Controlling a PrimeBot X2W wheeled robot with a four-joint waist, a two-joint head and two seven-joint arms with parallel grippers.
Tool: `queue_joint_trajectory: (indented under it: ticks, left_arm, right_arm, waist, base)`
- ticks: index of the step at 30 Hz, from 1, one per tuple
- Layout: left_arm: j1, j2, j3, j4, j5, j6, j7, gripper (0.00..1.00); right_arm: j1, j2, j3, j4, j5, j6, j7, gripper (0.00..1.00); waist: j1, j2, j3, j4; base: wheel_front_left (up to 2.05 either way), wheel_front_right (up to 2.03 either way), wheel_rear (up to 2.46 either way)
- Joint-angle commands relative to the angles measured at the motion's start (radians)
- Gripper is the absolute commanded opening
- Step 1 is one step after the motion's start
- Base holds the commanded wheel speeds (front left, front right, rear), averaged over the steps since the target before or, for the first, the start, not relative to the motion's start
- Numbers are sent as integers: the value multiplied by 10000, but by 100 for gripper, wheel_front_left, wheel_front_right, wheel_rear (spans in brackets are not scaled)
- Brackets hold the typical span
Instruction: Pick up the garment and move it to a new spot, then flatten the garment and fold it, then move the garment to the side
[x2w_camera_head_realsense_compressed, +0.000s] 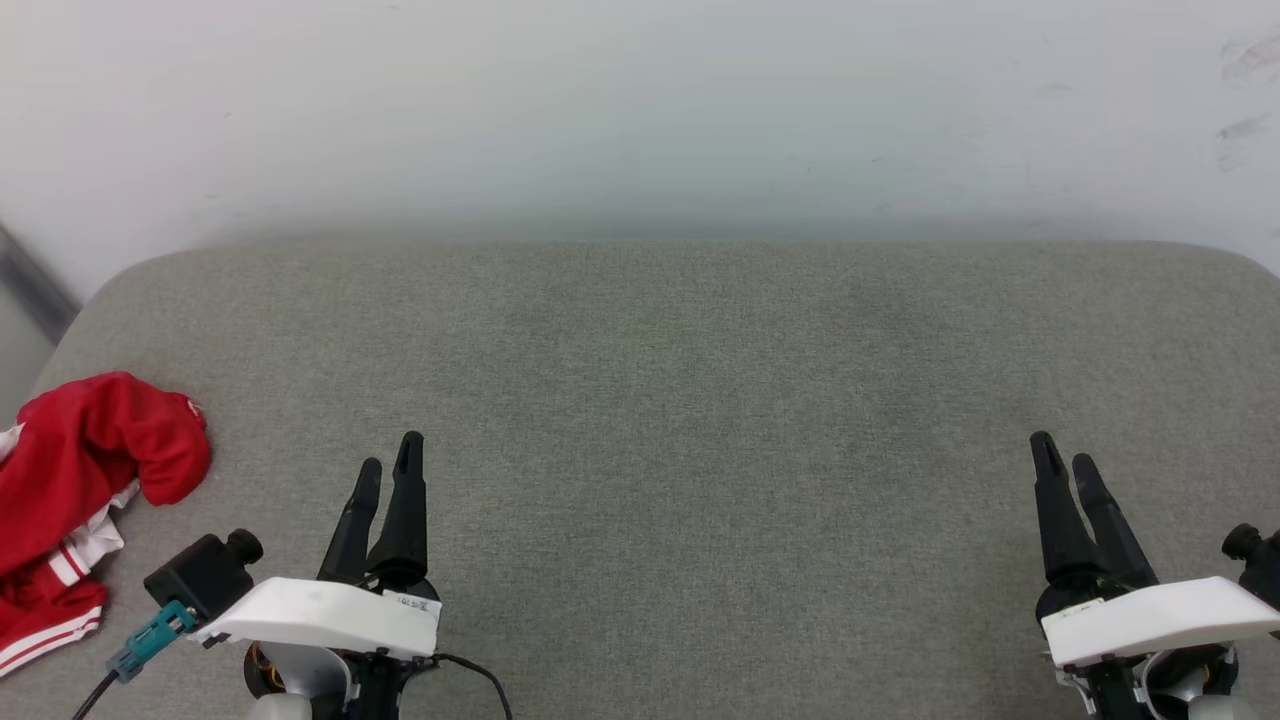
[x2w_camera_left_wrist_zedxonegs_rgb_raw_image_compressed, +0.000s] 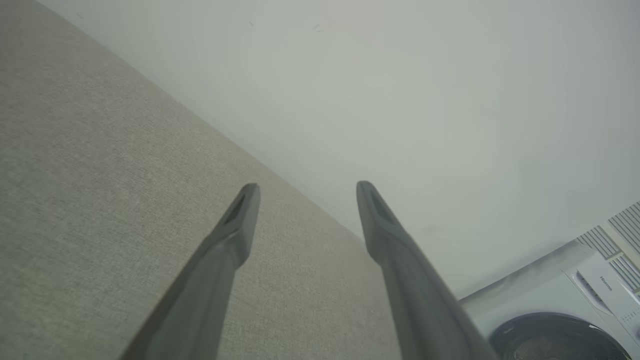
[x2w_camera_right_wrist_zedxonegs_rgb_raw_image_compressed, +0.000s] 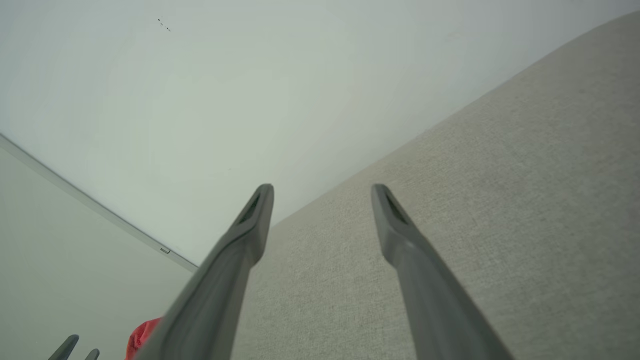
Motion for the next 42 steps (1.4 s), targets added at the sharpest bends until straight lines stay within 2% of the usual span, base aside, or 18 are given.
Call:
queue_joint_trajectory:
  ticks: [1, 7, 24, 42]
  left_arm:
    - [-104, 23, -43, -159, 413, 6, -114, 100]
    - [-148, 26, -119, -34, 1507, 34, -327, 100]
    - [-247, 216, -433, 230, 4026, 190, -810, 100]
    - [-339, 347, -786, 679, 5741, 425, -1215, 100]
  right_arm:
    - [-19, 7, 2, -206, -397, 3, 8, 100]
    - [38, 61, 5, -368, -1566, 3, 61, 100]
    - [229, 98, -10, -686, -3951, 3, 241, 100]
    - [398, 130, -215, -895, -5624, 2, 386, 100]
  waist:
    - [0, -1, 2, 5]
    - [0, -1, -5, 38]
    - [0, -1, -13, 76]
    - [0, -1, -44, 99]
  base:
    - [0, 0, 0]
    - [0, 0, 0]
    - [0, 0, 0]
    - [0, 0, 0]
